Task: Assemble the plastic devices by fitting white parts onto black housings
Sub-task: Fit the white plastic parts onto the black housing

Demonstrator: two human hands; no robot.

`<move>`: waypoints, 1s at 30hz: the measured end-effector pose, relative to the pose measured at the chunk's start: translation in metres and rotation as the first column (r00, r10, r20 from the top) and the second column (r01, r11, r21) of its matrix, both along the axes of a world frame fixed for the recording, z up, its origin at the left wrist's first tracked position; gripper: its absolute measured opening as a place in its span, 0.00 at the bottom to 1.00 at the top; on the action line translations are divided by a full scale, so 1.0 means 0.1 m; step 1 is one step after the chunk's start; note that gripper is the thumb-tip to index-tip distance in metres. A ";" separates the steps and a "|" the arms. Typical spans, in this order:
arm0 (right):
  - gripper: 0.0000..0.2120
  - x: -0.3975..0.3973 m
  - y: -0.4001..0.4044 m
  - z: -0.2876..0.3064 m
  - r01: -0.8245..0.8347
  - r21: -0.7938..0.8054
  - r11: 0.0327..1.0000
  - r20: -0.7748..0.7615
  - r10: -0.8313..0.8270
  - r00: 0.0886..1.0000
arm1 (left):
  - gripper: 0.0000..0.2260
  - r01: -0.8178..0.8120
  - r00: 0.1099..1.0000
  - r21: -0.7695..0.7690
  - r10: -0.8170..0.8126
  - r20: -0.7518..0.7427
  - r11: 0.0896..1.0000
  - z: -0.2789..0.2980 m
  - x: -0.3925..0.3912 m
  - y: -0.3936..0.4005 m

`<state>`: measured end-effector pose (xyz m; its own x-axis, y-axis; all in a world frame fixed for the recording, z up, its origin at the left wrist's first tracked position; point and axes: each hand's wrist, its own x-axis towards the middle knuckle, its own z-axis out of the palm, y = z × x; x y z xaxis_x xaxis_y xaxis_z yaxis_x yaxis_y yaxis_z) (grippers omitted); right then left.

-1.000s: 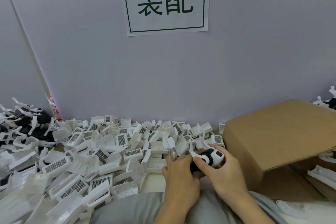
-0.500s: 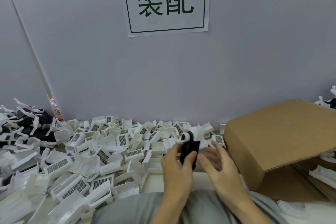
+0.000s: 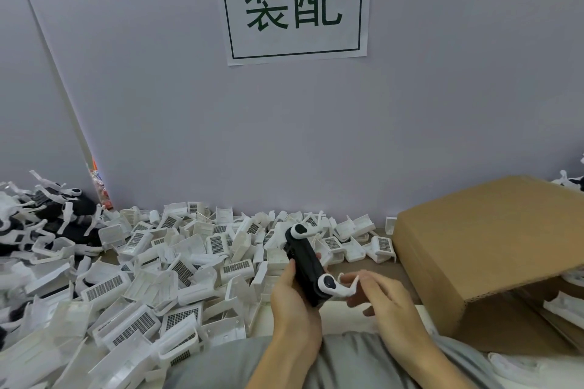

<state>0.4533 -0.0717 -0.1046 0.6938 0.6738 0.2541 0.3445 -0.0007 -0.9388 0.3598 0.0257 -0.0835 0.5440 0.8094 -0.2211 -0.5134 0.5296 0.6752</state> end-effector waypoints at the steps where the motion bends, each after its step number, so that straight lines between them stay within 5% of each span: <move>1: 0.22 -0.02 -0.02 0.02 -0.015 0.021 1.000 -0.038 0.016 0.999 | 0.19 0.022 0.999 -0.009 -0.022 0.029 1.000 0.01 -0.01 0.00; 4: 0.27 -0.04 -0.05 0.05 -0.044 0.071 0.996 -0.072 0.049 0.996 | 0.17 0.064 0.998 0.040 -0.065 0.018 0.997 0.03 -0.01 -0.01; 7: 0.14 -0.05 -0.03 0.06 -0.041 0.044 0.998 -0.022 0.042 0.999 | 0.17 0.108 0.991 0.103 -0.099 -0.092 0.989 0.03 0.01 -0.04; 11: 0.05 -0.07 -0.03 0.07 -0.041 0.078 0.996 -0.056 0.045 0.997 | 0.21 0.129 0.990 0.070 -0.125 -0.062 0.989 0.00 0.00 -0.01; 16: 0.11 -0.13 -0.06 0.13 -0.090 0.042 0.995 -0.082 0.093 0.992 | 0.22 0.118 0.993 0.078 -0.118 -0.012 0.990 0.02 0.01 -0.04; 30: 0.08 -0.07 -0.10 0.17 -0.207 -0.036 0.978 -0.291 0.188 0.938 | 0.16 0.204 0.979 0.287 -0.199 -0.046 0.936 -0.03 0.04 -0.11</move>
